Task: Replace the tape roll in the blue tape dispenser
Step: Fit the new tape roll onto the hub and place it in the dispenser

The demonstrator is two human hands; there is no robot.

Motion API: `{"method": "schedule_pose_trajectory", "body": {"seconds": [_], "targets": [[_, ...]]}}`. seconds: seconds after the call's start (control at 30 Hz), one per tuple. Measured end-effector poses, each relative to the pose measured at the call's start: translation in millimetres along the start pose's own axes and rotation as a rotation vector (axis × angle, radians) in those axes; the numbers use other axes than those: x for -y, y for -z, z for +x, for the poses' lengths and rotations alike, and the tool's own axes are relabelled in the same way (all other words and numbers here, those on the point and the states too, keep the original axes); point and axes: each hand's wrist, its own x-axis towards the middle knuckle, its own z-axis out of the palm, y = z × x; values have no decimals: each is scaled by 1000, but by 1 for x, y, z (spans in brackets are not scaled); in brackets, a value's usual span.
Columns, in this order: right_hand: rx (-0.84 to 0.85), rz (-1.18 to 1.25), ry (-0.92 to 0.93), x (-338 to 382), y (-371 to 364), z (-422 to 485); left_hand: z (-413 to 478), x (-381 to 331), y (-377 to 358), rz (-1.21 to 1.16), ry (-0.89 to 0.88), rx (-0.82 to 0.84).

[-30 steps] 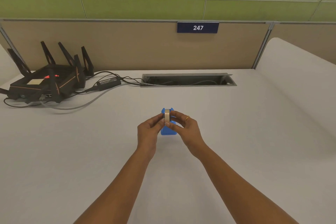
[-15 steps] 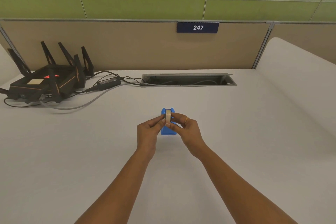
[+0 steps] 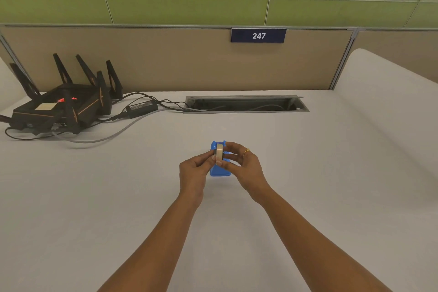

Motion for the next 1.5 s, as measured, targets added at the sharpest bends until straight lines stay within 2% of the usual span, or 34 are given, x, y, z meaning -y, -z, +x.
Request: {"method": "schedule_pose_trajectory", "body": {"seconds": [0.17,0.37,1.13,1.37,1.5], "targets": [[60,-225,45,7,6,9,1,1,-2,-20,18,9],[121,-259,51,14,8,20,4,-2,-3,-31,26,23],[106,-162,-14,1,4,42,29,7,-5,38,-11,40],[96,-186,7,0,8,54,36,13,-6,131,-26,-100],[106,-193,-16,-3,10,60,40,24,2,221,0,-3]]}}
